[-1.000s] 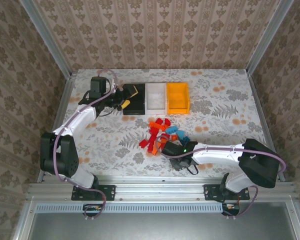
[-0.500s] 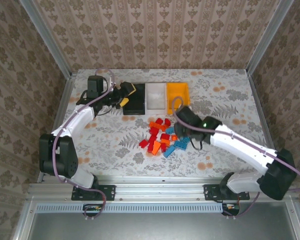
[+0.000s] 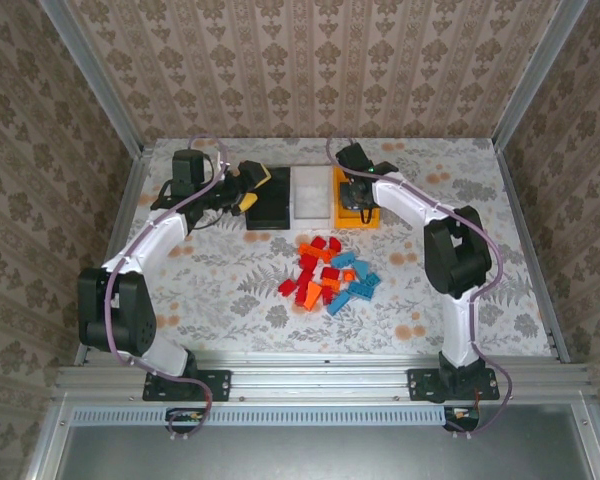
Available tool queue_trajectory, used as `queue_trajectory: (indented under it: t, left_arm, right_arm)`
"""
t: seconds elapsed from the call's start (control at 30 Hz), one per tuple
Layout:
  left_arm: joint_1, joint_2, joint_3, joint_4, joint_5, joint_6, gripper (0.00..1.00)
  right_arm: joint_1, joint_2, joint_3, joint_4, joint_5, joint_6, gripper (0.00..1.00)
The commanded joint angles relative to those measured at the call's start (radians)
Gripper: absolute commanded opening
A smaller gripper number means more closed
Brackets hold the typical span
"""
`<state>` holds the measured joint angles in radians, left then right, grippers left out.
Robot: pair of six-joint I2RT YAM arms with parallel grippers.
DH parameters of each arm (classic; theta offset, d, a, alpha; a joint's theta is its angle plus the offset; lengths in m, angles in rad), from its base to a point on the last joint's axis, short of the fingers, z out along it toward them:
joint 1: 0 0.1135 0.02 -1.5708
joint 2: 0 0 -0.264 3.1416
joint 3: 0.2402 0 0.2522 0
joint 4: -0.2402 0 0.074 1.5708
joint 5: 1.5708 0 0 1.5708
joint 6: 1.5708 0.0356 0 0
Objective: Sort the legos into containers by color
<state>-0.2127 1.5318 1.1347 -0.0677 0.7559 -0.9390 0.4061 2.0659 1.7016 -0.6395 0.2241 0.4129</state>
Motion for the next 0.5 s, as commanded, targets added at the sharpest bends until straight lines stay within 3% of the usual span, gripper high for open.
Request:
queue_trajectory:
  t: [0.0, 0.47]
  left_arm:
    - [-0.006, 0.002, 0.000, 0.008, 0.015, 0.011, 0.92]
    - [-0.023, -0.001, 0.017, -0.017, 0.010, 0.020, 0.92]
  right_arm:
    - [-0.013, 0.036, 0.089, -0.074, -0.010, -0.038, 0.25]
    - [-0.026, 0.156, 0.127, -0.054, -0.044, -0.015, 0.30]
